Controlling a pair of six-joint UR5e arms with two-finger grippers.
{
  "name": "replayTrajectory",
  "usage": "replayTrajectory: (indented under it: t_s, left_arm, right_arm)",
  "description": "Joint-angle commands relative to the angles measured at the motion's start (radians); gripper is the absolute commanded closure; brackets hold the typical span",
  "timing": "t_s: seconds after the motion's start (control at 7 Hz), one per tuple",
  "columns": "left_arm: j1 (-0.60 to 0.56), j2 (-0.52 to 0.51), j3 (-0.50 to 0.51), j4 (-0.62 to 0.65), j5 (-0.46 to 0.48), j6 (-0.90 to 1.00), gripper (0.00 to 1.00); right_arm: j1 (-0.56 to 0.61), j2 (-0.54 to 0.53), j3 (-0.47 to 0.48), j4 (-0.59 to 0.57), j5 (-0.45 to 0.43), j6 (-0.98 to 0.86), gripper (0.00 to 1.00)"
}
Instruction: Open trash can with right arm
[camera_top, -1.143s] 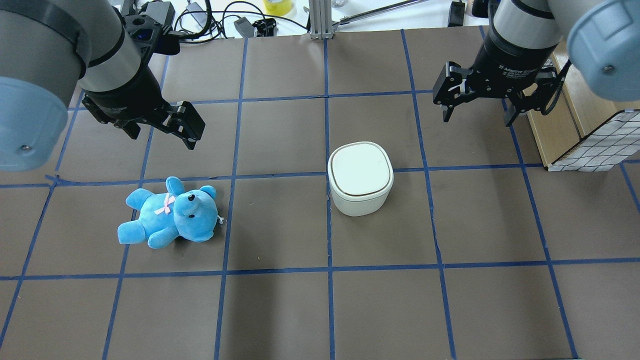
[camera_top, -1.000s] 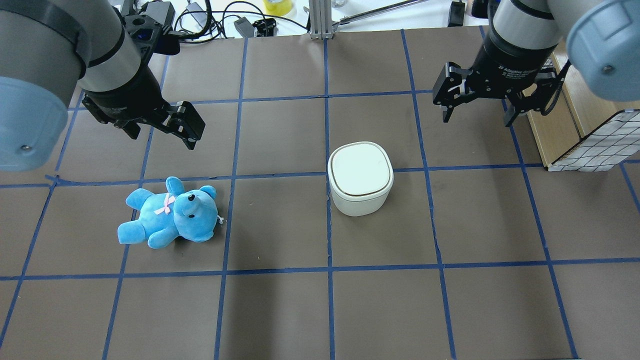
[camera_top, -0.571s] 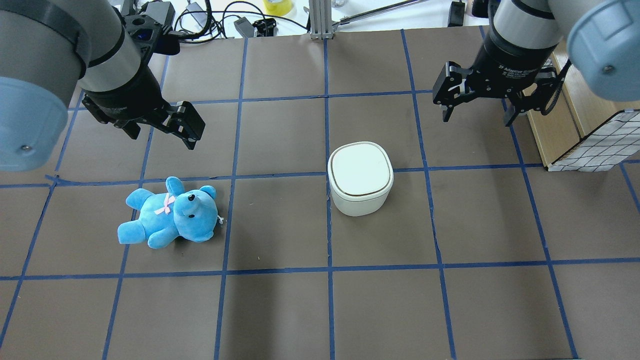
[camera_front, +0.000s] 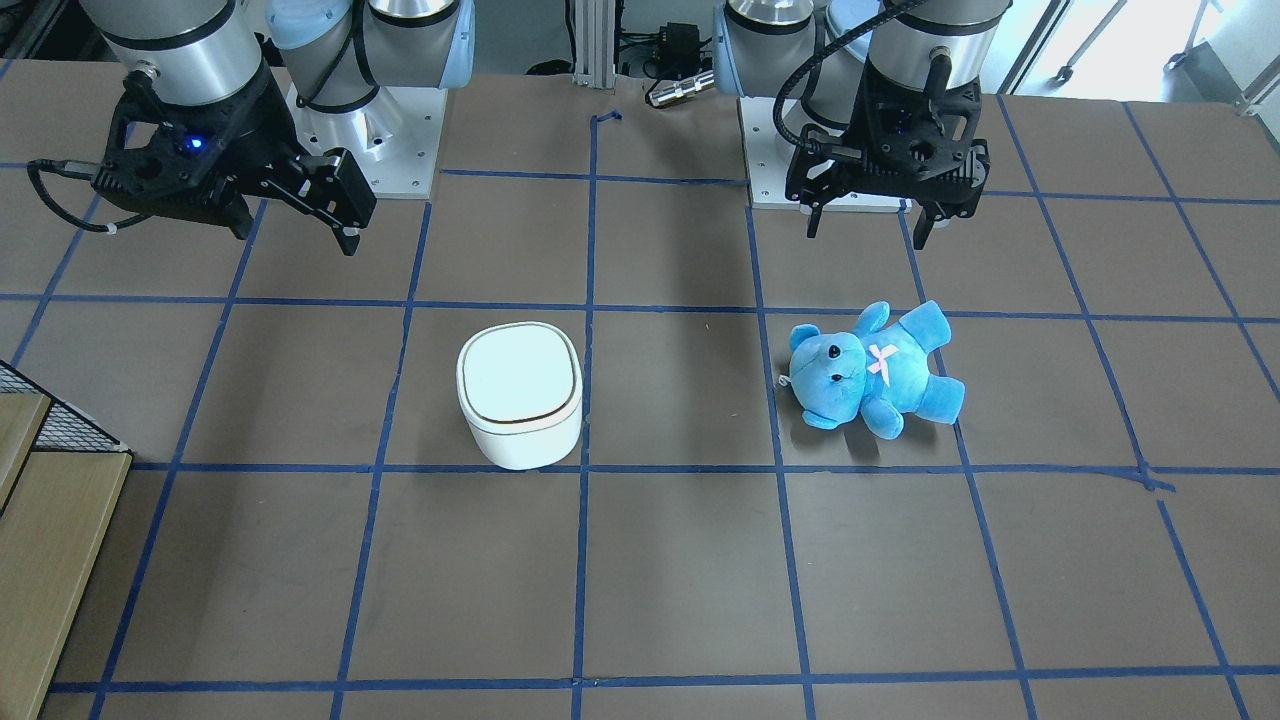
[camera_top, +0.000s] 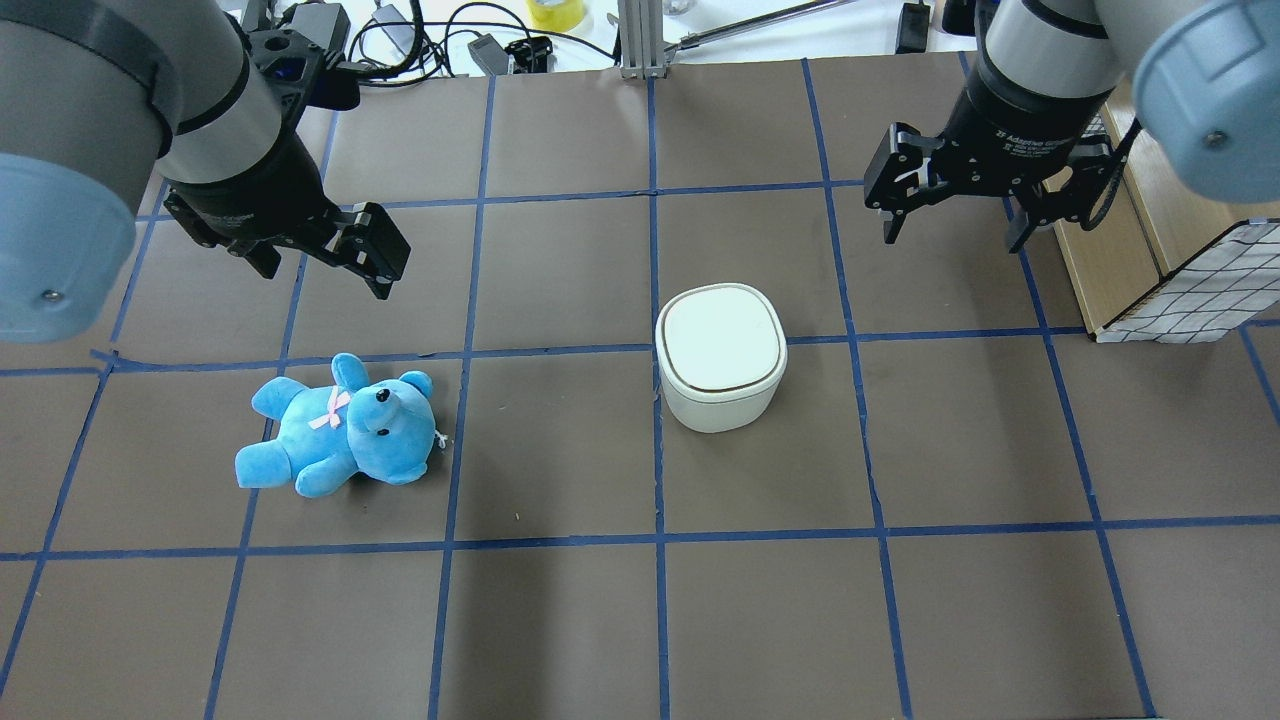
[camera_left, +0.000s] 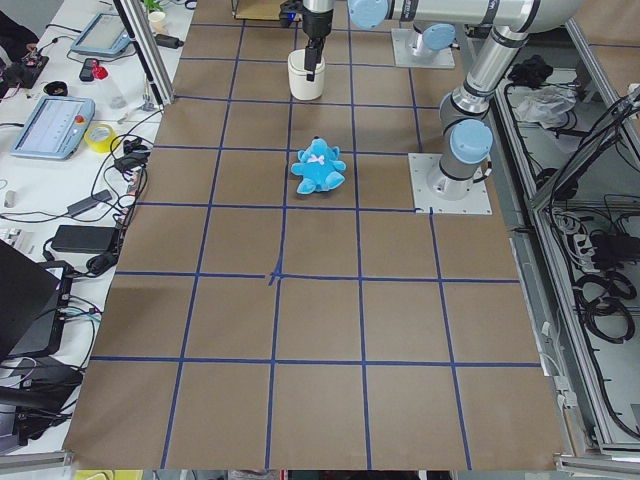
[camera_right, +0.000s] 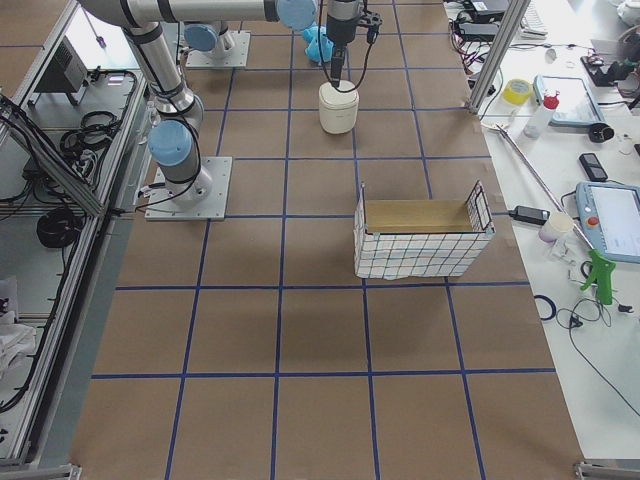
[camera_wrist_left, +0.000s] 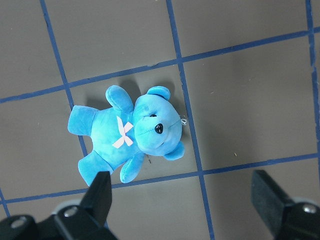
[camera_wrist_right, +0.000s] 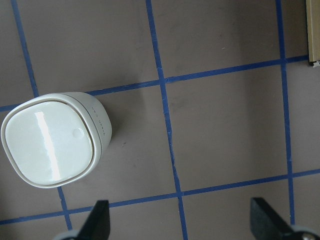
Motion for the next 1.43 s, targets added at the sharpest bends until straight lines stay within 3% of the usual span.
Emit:
replayTrajectory:
  t_s: [0.0,0.71,1.14,1.29]
  left_arm:
    - [0.000,0.000,0.000,0.000,0.000,0.000,0.00]
    - [0.000,0.000,0.000,0.000,0.000,0.000,0.00]
    - [0.000,0.000,0.000,0.000,0.000,0.000,0.00]
    - [0.000,0.000,0.000,0.000,0.000,0.000,0.00]
  right_arm:
    - [0.000,-0.002,0.000,0.000,-0.002,0.001,0.00]
    - [0.003,-0.002,0.005,-0.006,0.007,0.002,0.02]
    - [0.012,0.001,0.010,-0.012,0.012,0.011,0.15]
    - [0.012,0.008,0.016,-0.015,0.015,0.011,0.28]
